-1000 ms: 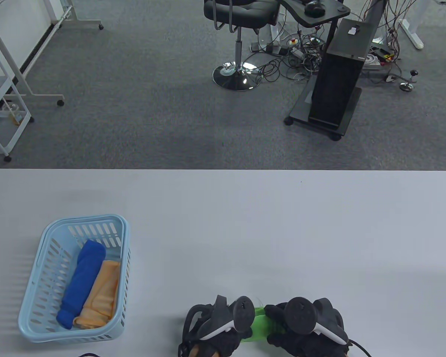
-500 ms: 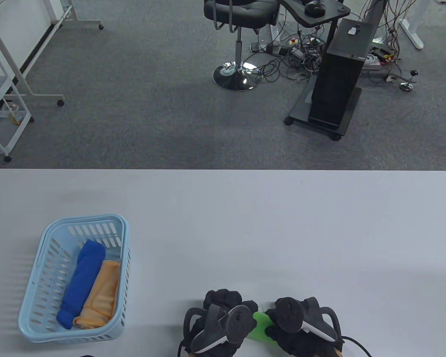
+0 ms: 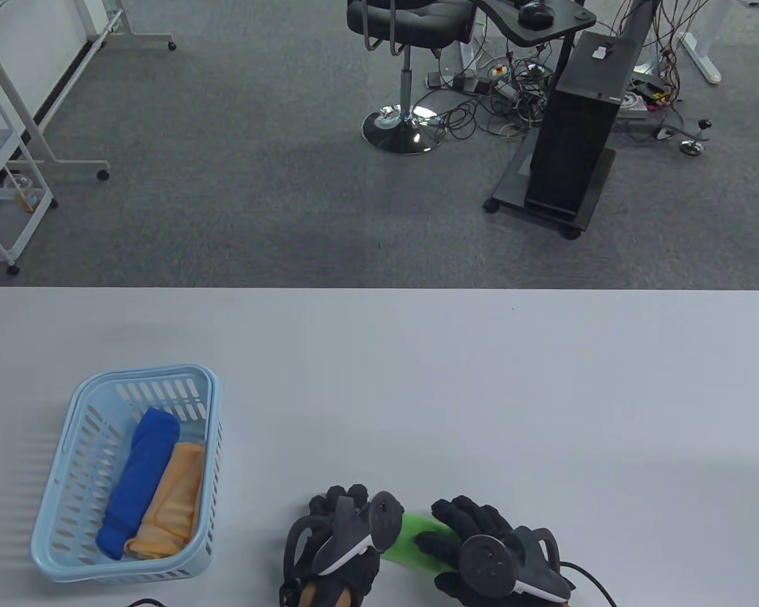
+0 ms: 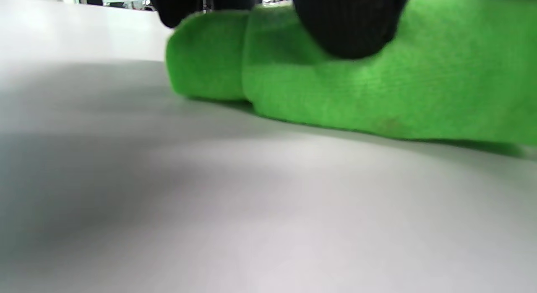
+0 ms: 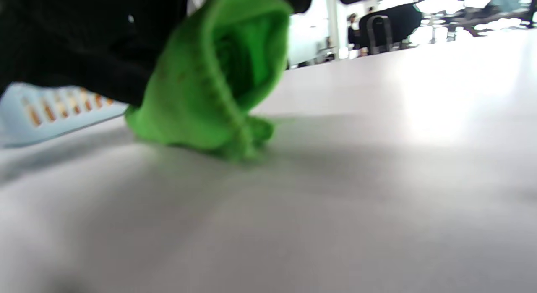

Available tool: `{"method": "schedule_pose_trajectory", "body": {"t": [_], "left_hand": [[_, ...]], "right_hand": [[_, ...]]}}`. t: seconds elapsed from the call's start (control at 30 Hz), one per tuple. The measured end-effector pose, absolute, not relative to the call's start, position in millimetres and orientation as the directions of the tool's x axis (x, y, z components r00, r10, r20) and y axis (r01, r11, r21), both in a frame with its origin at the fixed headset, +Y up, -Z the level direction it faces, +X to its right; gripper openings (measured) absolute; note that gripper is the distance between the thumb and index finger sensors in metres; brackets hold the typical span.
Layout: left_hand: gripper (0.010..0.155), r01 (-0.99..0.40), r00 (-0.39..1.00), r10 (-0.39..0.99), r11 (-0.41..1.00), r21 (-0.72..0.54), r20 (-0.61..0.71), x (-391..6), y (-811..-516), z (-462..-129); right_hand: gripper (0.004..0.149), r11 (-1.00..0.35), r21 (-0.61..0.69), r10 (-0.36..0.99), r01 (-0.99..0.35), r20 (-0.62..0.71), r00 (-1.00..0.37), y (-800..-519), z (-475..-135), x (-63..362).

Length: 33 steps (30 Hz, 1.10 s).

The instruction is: Roll rectangular towel into towel roll

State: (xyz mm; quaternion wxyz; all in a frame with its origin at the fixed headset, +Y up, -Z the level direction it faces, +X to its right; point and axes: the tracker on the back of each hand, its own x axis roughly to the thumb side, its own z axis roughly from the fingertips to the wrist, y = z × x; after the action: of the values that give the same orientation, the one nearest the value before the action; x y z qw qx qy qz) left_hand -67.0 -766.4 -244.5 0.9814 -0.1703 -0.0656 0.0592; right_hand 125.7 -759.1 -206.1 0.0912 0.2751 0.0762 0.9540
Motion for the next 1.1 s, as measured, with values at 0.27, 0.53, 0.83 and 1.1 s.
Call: {"method": "schedule_pose_trajectory", "body": {"t": [0.27, 0.53, 0.83, 1.1], "left_hand": [[0.060, -0.111, 0.978, 0.163, 0.934, -0.341, 0.130, -64.6, -763.9, -247.6], [0.070, -0.212, 0.973, 0.223, 0.965, -0.157, 0.056, -80.2, -741.7, -246.9], [0.084, -0.333, 0.937, 0.333, 0.943, -0.011, 0.109, -91.3, -722.5, -240.8], [0.086, -0.304, 0.944, 0.307, 0.952, -0.043, 0.123, -87.9, -727.4, -242.4]], "right_hand": [[0.072, -0.994, 0.078, -0.010, 0.072, 0.608, -0.794, -764.5, -197.0, 109.0], [0.076, -0.960, 0.086, -0.192, 0.267, 0.493, -0.848, -772.1, -218.5, 106.8], [0.079, -0.959, 0.230, -0.153, 0.166, 0.075, -0.985, -775.1, -307.0, 195.9], [0.077, -0.961, 0.263, -0.149, 0.085, -0.237, -0.960, -771.7, -333.3, 306.1]]}}
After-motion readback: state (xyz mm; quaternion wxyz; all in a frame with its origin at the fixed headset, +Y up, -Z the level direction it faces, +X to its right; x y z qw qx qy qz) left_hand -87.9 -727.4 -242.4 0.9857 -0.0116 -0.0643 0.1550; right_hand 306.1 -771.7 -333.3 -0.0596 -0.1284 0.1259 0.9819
